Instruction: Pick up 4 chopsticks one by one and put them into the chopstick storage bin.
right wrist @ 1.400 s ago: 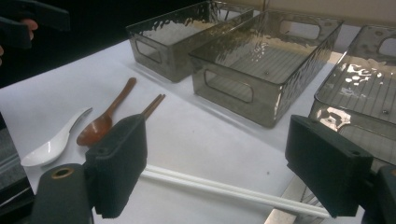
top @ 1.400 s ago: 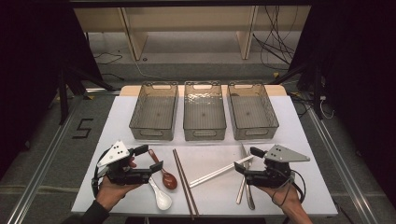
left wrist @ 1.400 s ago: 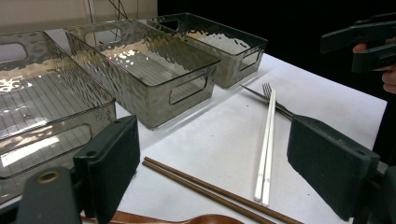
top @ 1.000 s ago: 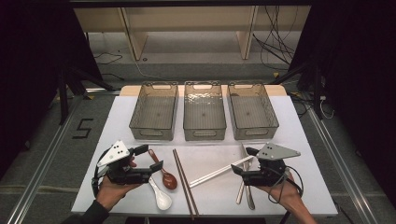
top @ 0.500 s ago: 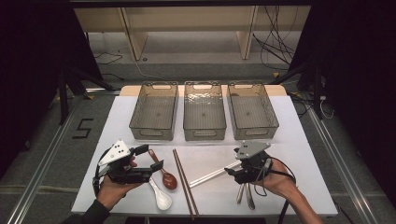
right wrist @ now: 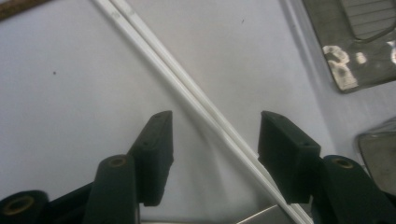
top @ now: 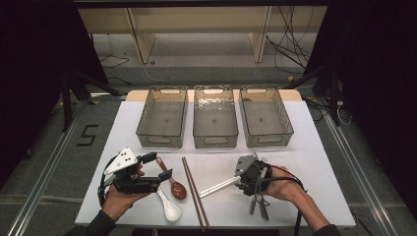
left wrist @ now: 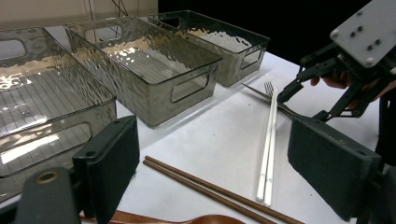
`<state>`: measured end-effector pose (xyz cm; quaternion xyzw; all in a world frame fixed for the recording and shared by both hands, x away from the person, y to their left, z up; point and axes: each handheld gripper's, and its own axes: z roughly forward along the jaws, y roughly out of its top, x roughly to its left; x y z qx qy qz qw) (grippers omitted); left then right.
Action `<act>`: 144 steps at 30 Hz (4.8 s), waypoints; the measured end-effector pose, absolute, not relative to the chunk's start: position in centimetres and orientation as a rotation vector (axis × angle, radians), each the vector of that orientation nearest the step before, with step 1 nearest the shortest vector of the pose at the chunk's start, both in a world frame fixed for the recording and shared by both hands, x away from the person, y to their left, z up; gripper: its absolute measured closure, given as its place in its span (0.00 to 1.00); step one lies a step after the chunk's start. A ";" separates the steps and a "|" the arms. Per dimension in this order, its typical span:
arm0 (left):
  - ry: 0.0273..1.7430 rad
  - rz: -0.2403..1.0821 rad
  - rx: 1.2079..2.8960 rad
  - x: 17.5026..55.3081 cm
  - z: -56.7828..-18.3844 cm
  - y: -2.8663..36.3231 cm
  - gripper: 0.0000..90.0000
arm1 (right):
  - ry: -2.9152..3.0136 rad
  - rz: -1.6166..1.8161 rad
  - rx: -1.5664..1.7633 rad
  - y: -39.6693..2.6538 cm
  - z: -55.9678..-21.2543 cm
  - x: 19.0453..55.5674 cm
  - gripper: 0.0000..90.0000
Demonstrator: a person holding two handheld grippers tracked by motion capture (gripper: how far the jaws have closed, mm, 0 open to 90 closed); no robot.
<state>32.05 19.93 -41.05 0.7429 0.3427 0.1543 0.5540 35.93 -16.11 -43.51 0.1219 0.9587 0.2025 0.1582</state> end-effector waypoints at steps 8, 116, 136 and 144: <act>0.812 0.364 1.750 32.1 -41.1 20.0 0.18 | 2.789 0.506 0.269 -15.6 -44.5 36.8 0.65; 0.982 0.248 1.677 34.6 -40.4 16.5 0.18 | 2.539 0.919 0.512 -13.5 -40.4 36.2 0.95; 0.924 0.310 1.752 35.3 -39.4 15.7 0.18 | 2.581 0.905 0.418 -12.2 -40.6 35.5 0.95; 0.951 0.229 1.733 35.7 -39.9 14.6 0.18 | 2.529 0.989 0.458 -11.6 -40.3 35.4 0.95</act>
